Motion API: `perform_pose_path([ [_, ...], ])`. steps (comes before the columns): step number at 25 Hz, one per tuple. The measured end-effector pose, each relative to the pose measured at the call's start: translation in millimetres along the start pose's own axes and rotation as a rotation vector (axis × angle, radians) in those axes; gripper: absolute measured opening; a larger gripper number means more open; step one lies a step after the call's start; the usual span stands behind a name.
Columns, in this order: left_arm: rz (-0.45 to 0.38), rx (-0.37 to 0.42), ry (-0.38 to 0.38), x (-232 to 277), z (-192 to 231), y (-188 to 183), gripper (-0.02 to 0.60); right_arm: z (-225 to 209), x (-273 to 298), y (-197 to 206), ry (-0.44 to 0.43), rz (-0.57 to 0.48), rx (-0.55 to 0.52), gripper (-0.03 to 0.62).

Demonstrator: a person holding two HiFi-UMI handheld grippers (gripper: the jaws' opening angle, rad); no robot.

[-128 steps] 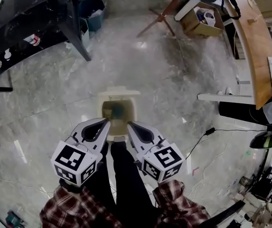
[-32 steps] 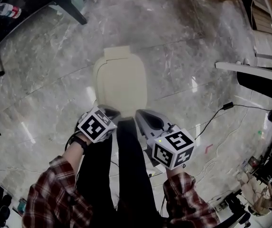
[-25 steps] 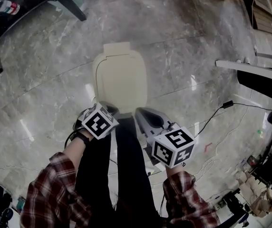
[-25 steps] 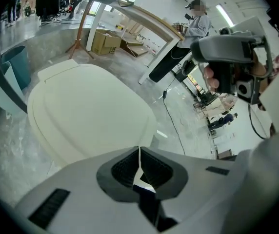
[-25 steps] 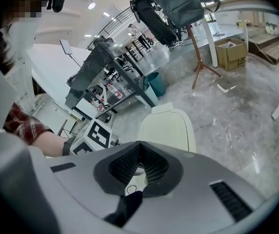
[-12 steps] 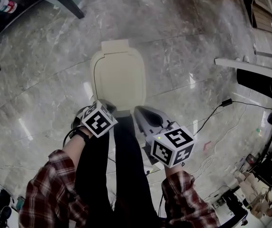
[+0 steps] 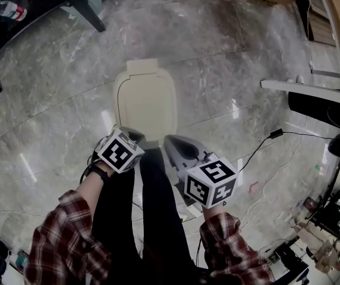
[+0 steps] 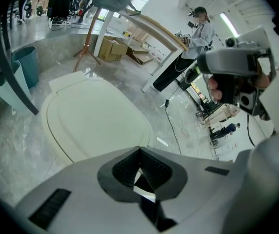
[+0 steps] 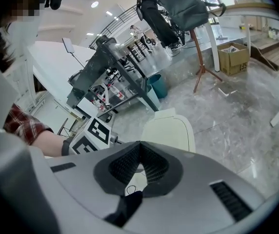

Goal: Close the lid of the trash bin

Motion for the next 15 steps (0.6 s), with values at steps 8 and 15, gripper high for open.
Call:
perform_pose_path([
  [8, -0.225, 0.027, -0.053, -116.1, -40.5, -67.7, 0.011, 53.9, -57.3, -70.4, 0.001, -0.103, -0.078, 0.012],
  [15, -0.514, 0.098, -0.111, -263.8, -124.3, -129.0, 0.011, 130.5, -155.2, -151.3, -0.022, -0.235, -0.241, 0.012],
])
Point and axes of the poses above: the fingertips, and each gripper's own axes: x forward along the fingers, z to its left, y out of its underside, the point moved 9 cm from there along -x, backward along the fingers, and after that the axes turned 6 degrees about y, right-handed, at the moved point
